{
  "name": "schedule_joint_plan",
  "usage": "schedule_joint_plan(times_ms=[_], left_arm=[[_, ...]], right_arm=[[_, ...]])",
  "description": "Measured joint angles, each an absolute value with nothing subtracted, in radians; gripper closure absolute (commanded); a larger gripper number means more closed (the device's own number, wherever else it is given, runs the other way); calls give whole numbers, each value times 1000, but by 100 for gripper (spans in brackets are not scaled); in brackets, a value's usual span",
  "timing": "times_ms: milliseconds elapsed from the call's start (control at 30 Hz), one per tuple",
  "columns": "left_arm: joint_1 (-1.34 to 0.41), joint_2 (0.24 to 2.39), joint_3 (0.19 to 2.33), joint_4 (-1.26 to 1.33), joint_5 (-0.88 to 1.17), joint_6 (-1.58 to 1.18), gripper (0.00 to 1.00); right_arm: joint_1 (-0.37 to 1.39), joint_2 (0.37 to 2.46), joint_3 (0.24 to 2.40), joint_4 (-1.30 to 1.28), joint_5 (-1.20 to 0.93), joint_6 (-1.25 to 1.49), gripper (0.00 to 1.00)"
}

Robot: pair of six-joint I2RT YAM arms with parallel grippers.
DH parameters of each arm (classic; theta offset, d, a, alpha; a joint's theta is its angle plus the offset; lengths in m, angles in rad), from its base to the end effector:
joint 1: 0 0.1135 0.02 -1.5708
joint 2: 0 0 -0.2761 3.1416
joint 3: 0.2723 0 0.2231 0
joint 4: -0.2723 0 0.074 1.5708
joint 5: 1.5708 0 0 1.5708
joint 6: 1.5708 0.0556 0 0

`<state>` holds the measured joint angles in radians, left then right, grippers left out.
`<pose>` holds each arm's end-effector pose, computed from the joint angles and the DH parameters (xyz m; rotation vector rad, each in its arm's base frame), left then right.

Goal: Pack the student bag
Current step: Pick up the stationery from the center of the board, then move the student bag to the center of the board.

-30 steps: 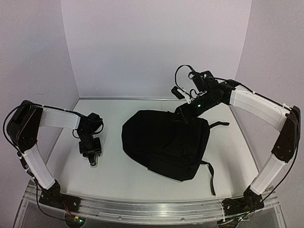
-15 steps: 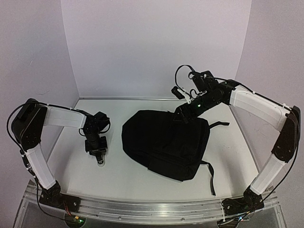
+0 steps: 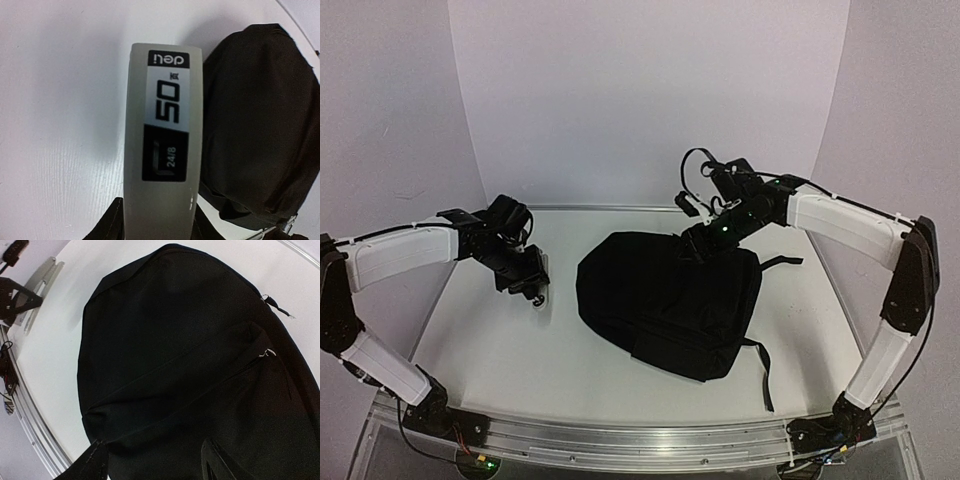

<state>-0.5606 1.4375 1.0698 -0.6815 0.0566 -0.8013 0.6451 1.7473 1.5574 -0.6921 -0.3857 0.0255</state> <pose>0.2269 -0.1462 0.2536 -0.3067 2.7074 -0.5177 0.2835 0.2395 0.3068 -0.9329 2.3376 0.7593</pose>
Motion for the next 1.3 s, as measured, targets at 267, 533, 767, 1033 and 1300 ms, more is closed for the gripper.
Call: schedule_joint_plan(times_ms=[267, 533, 767, 1033, 1300], left_arm=[[-578, 1386, 1070, -596, 120, -801, 100], [-580, 1386, 1070, -579, 136, -801, 100], [-583, 1386, 1070, -565, 139, -801, 100], [-584, 1386, 1070, -564, 139, -801, 100], [-584, 1386, 1070, -563, 138, -802, 100]], right_arm=[[692, 1824, 1561, -668, -231, 135, 55], [690, 1792, 1486, -615, -145, 173, 58], [690, 1776, 1449, -592, -86, 184, 49], [727, 1788, 1461, -584, -91, 198, 42], [783, 1920, 1563, -594, -66, 230, 32]])
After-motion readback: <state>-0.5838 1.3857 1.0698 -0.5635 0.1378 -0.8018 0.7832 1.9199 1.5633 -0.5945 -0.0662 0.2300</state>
